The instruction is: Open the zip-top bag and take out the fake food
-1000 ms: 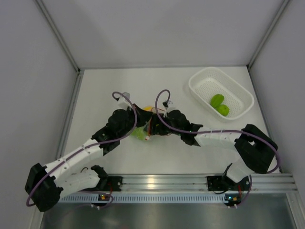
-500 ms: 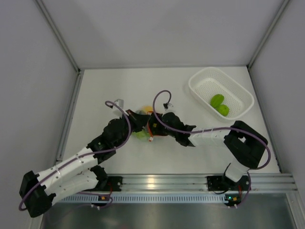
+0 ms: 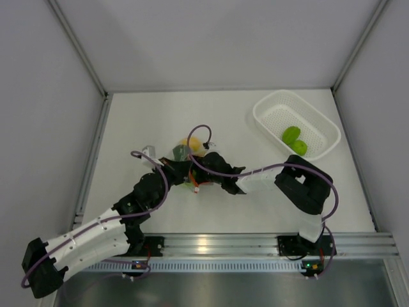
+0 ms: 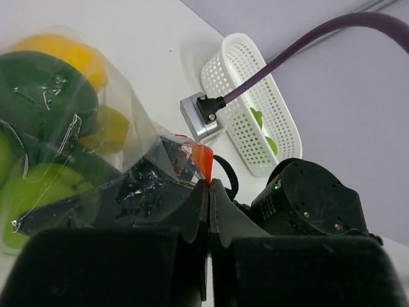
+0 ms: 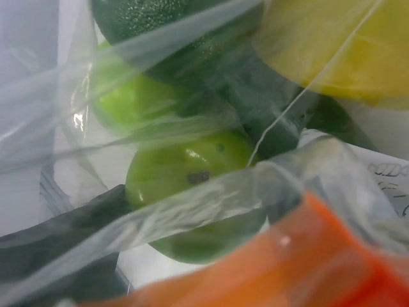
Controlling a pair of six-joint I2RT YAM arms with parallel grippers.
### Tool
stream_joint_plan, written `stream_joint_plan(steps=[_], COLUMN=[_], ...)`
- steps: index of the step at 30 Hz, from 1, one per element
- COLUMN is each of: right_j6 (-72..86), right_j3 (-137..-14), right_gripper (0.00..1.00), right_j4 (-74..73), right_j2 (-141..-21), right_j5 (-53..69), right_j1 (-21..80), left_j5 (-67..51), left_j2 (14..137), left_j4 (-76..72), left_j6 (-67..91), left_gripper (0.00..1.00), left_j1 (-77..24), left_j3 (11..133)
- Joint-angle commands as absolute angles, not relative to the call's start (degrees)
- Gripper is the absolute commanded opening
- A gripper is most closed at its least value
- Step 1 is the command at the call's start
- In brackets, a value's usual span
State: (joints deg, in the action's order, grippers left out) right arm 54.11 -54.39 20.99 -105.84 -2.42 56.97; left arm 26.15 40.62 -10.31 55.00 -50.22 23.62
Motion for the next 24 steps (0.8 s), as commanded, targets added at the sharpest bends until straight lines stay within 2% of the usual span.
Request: stream_joint_plan(steps=[1, 3, 4, 5, 6, 8, 14, 24], right_j6=[54.14, 54.84, 55.10, 54.85, 54.67, 53.88, 51.77, 47.82], right_j3=[-56.25, -54.77, -54.41, -54.06, -53.44, -52.74, -49.40, -46.32], right_gripper=[0.83, 0.75, 0.67, 0.66, 0.60, 0.55, 0.50, 0.50], right_j4=[21.71, 24.07, 24.43, 24.61, 24.70, 24.44, 22.50, 16.18], right_j2=[-108.89, -108.90, -108.81, -108.37, -107.24, -105.57, -98.18, -86.42], right_j5=[-1.94, -1.50, -1.32, -1.58, -1.84, -3.24, -7.82, -14.32], right_j1=[57.92, 58.09, 58.01, 58.01, 58.09, 58.18, 58.18, 58.18], left_j5=[28.83, 29.00, 29.00, 29.26, 29.53, 29.71, 30.50, 29.10], left_j2=[38.50, 38.23, 38.23, 38.41, 38.41, 38.76, 39.02, 41.22], left_j4=[-14.33, -14.33, -14.33, -14.33, -14.33, -14.24, -14.33, -14.24], left_j6=[55.11, 54.93, 54.76, 54.76, 54.49, 53.79, 53.00, 52.47], left_gripper=[0.00, 0.00, 0.00, 0.00, 0.00, 0.00, 0.00, 0.00], left_j1=[-50.63, -50.63, -50.63, -50.63, -50.63, -50.63, -50.63, -50.63], left_j3=[22.68, 22.50, 22.33, 22.32, 22.41, 22.67, 22.59, 23.46])
